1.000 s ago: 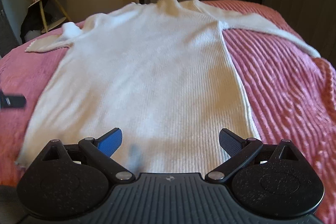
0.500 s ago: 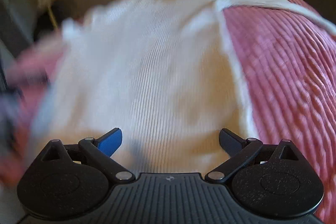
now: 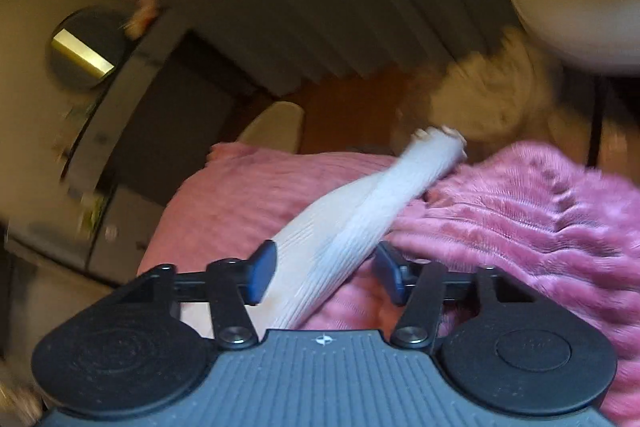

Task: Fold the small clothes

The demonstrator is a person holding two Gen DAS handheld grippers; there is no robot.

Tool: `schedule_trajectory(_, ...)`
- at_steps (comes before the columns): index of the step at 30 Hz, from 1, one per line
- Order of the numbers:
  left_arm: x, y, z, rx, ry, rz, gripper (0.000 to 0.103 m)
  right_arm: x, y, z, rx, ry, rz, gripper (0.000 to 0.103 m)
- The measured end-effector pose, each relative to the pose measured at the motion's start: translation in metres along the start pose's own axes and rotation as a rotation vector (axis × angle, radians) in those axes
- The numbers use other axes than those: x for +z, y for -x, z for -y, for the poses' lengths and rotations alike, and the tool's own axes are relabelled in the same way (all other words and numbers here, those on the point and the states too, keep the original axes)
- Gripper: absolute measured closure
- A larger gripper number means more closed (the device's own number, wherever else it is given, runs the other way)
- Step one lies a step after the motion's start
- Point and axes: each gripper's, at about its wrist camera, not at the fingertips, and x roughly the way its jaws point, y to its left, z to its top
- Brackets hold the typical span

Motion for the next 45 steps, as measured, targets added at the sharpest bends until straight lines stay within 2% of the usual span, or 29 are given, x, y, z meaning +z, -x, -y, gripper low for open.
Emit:
schedule_trajectory(3,-0.002,0.0,-0.003,-0.013,0.015,0.005,0.0,0.003,-0.014,0.006,-0.035,-0.021,0.018,0.068)
schedule_trajectory(5,-0.002,0.0,-0.004,-0.013,0.014,0.01,0.0,0.002,-0.02,0.012,-0.062,-0.021,0.025,0.086)
schedule_trajectory(9,-0.003,0.0,-0.003,-0.014,0.015,0.011,0.0,0.007,-0.006,-0.002,-0.061,0.041,0.061,0.092)
schedule_trajectory(12,-0.003,0.001,-0.002,-0.014,0.015,0.012,0.0,0.0,0.023,-0.03,0.001,0.205,0.153,0.093)
schedule_trajectory(14,-0.003,0.001,-0.002,-0.014,0.014,0.013,0.0,-0.011,0.048,-0.061,0.087,0.331,0.2,0.093)
schedule_trajectory(17,-0.003,0.002,-0.003,-0.013,0.015,0.015,0.0,-0.039,0.084,-0.111,0.266,0.462,0.232,0.093)
schedule_trajectory(20,-0.002,0.002,-0.003,-0.015,0.018,0.015,0.0,-0.087,0.113,-0.166,0.451,0.598,0.23,0.093)
schedule_trajectory(23,-0.002,0.003,-0.004,-0.016,0.019,0.017,0.0,-0.154,0.122,-0.215,0.583,0.727,0.169,0.093)
schedule_trajectory(25,-0.002,0.003,-0.004,-0.017,0.02,0.018,0.0,-0.202,0.116,-0.237,0.622,0.816,0.096,0.092)
schedule_trajectory(26,-0.002,0.003,-0.004,-0.019,0.021,0.019,0.0,-0.225,0.11,-0.243,0.637,0.851,0.039,0.091)
schedule_trajectory(27,-0.001,0.003,-0.004,-0.021,0.022,0.02,0.0,-0.25,0.099,-0.246,0.645,0.881,-0.058,0.09)
schedule_trajectory(28,-0.002,0.003,-0.005,-0.024,0.024,0.021,0.0,-0.271,0.088,-0.246,0.634,0.9,-0.17,0.081)
schedule_trajectory(29,-0.001,0.003,-0.006,-0.029,0.027,0.023,0.0,-0.287,0.081,-0.242,0.617,0.904,-0.236,0.076)
schedule_trajectory(30,-0.001,0.004,-0.007,-0.034,0.029,0.023,0.0,-0.301,0.075,-0.233,0.6,0.898,-0.275,0.076)
schedule_trajectory(32,0.0,0.007,-0.009,-0.034,0.026,0.021,0.0,-0.31,0.068,-0.212,0.56,0.86,-0.313,0.075)
schedule_trajectory(34,0.004,0.015,-0.006,0.004,-0.004,0.034,0.0,-0.3,0.062,-0.18,0.519,0.753,-0.34,0.074)
schedule_trajectory(36,0.015,0.028,0.004,0.07,-0.062,0.094,0.0,-0.285,0.06,-0.149,0.488,0.664,-0.334,0.074)
schedule_trajectory(37,0.025,0.04,0.012,0.061,-0.091,0.162,0.0,-0.276,0.058,-0.135,0.468,0.624,-0.319,0.074)
schedule_trajectory(38,0.034,0.048,0.019,0.026,-0.099,0.209,0.0,-0.267,0.057,-0.123,0.452,0.581,-0.304,0.074)
schedule_trajectory(39,0.046,0.056,0.025,-0.051,-0.084,0.241,0.0,-0.255,0.055,-0.11,0.447,0.527,-0.289,0.072)
schedule_trajectory(40,0.058,0.058,0.031,-0.152,-0.048,0.241,0.0,-0.245,0.051,-0.1,0.444,0.468,-0.283,0.072)
schedule_trajectory(42,0.08,0.045,0.044,-0.369,0.029,0.17,0.0,-0.231,0.034,-0.086,0.441,0.379,-0.285,0.072)
schedule_trajectory(43,0.091,0.028,0.055,-0.477,0.078,0.094,0.0,-0.229,0.028,-0.084,0.444,0.344,-0.294,0.072)
schedule_trajectory(45,0.105,-0.003,0.075,-0.58,0.142,-0.018,0.0,-0.218,0.018,-0.078,0.471,0.302,-0.294,0.072)
